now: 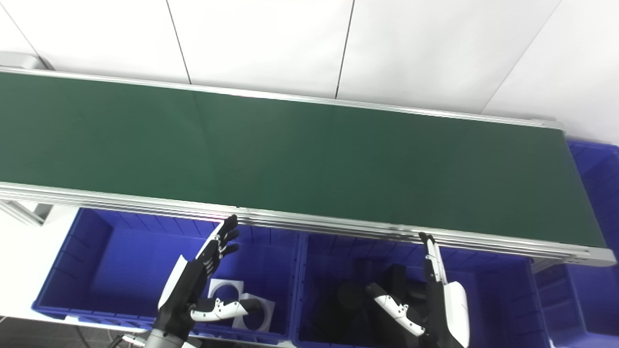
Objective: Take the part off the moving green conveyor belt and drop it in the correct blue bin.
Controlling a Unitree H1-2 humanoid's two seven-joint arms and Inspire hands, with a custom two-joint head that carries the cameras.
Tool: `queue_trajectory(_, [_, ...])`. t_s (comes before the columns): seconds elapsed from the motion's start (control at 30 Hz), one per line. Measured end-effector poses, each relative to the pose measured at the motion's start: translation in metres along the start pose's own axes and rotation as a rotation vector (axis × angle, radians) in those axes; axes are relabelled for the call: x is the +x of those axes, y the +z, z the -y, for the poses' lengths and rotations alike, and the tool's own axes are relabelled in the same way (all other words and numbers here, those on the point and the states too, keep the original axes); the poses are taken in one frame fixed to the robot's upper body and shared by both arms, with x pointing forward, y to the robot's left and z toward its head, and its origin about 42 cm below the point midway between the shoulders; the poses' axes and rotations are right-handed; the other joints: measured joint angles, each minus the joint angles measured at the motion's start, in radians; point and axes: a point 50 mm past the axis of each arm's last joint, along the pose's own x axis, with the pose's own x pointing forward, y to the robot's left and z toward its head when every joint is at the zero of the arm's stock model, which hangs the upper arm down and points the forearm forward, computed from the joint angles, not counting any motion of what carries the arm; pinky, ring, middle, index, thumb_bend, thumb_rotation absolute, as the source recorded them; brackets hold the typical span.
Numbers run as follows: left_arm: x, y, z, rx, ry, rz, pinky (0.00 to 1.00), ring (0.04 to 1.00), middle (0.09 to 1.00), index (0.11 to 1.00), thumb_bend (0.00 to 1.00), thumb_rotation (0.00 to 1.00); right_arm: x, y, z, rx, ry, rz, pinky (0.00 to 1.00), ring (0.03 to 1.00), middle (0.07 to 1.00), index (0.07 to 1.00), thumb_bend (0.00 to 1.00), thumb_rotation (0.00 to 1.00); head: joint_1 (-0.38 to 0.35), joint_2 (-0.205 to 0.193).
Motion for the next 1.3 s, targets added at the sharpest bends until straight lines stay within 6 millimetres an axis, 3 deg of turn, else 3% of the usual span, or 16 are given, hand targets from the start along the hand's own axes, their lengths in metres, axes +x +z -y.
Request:
queue_trajectory(0.13, [0.006,0.001,-0.007,0.010,-0.002,0.014,0.92,0.962,0.968,0.950,0.84,0.28,-0.001,0.007,-0.009,0.029,0.003,0.038,0.93,0.987,0.999,0.988,0.86,0.75,-0.011,-0.008])
queue_trajectory(0.3, [0.009,0.001,-0.012,0.012,-0.024,0.019,0.92,0.958,0.955,0.927,0.87,0.24,0.000,0.019,-0.022,0.103,-0.005,0.103,0.85,0.932,0.966,0.981,0.89,0.72,-0.015,-0.011])
queue_trajectory(0.47, [0.013,0.000,-0.020,0.018,-0.037,0.026,0.93,0.955,0.947,0.913,0.87,0.22,-0.001,0.032,-0.038,0.152,0.127,0.152,0.79,0.904,0.950,0.982,0.94,0.70,-0.011,-0.025])
queue_trajectory(0.67, [0.017,-0.006,-0.024,0.029,-0.068,-0.001,0.91,0.950,0.947,0.904,0.89,0.23,-0.001,0.041,-0.043,0.169,0.227,0.177,0.76,0.877,0.911,0.964,0.93,0.54,-0.008,-0.044])
queue_trajectory(0.93, [0.019,-0.008,-0.031,0.056,-0.104,-0.011,0.78,0.885,0.928,0.899,0.89,0.24,-0.002,0.044,-0.045,0.220,0.259,0.165,0.76,0.858,0.899,0.960,0.94,0.46,-0.011,-0.058])
queue_trajectory(1.3, [0.016,-0.013,-0.022,0.039,-0.111,-0.001,0.83,0.899,0.925,0.907,0.87,0.19,-0.003,0.031,-0.047,0.219,0.254,0.114,0.74,0.832,0.877,0.946,0.92,0.47,-0.015,-0.078])
